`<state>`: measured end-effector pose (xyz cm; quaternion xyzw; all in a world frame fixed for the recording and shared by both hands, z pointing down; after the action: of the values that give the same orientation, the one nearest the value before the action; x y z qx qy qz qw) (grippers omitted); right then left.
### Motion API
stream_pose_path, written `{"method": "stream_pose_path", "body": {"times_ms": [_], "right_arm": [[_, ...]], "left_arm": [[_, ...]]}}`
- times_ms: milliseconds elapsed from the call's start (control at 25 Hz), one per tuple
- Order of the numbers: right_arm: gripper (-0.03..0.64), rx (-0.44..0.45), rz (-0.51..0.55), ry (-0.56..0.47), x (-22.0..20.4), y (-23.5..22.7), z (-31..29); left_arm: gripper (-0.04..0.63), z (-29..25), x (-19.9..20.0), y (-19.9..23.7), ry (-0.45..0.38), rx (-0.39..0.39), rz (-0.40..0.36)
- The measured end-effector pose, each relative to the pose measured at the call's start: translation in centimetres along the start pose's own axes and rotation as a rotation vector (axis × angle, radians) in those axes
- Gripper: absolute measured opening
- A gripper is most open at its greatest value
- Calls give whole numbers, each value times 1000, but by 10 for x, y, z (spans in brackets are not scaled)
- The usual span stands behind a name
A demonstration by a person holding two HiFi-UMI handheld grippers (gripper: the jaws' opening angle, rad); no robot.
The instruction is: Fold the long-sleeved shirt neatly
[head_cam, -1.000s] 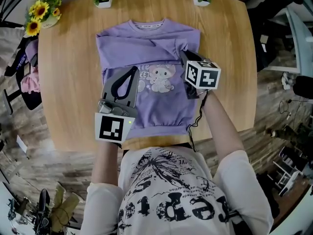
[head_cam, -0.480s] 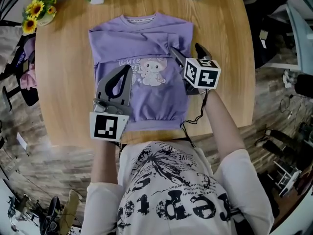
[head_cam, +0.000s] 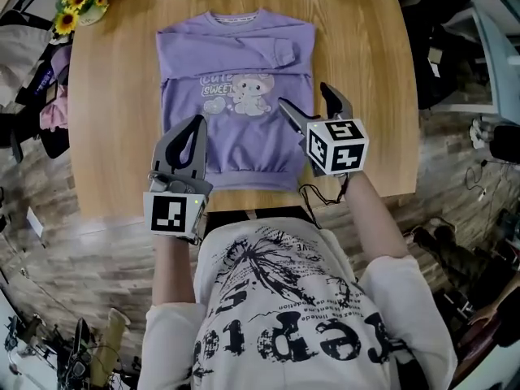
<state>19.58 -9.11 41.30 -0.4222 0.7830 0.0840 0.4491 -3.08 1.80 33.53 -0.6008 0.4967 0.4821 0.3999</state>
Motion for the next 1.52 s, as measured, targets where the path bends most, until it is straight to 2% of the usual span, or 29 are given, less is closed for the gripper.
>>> {"method": "stream_pose_path", "body": {"times_ms": [120,240,440,520,640,760,1000,1160,1360,1440,1520], "right_arm": [[434,-3,-3,2,-17,23,19],[434,-37,-23,14,-42,43,37],[434,-109,-93,58,-96,77,59],[434,-131,-120,78,-119,89,65],[434,-157,-153,109,-151,104,71],[434,-169,-157,152,-175,113,76],[405,-192,-185,206,-201,112,77],[385,-187,-186,238,-211,110,73],[349,-193,-192,254,-214,103,68],[314,-194,-194,266,-216,102,67],[247,-194,-192,292,-219,103,66]], "left_arm": [[22,27,-10,4,0,-20,2],[193,50,-28,10,25,-53,46],[358,90,-61,18,111,-110,56],[404,105,-79,18,161,-133,64],[435,124,-112,20,254,-158,89],[477,136,-143,25,344,-131,121],[472,144,-189,37,515,-38,232],[429,141,-205,37,581,0,297],[391,133,-214,35,630,29,300],[381,130,-217,32,648,41,292],[355,130,-218,30,648,65,273]]}}
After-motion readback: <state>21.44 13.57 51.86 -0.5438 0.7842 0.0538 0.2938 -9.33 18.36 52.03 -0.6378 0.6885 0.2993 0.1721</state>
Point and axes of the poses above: the fingertips, and each gripper's own axes: z backward along the fingers, y to its left, x out of its top, the point moved 6 cm from there along z, backward along the fingers, and after that the axes turned 8 degrees about x, right-handed, at the moved point
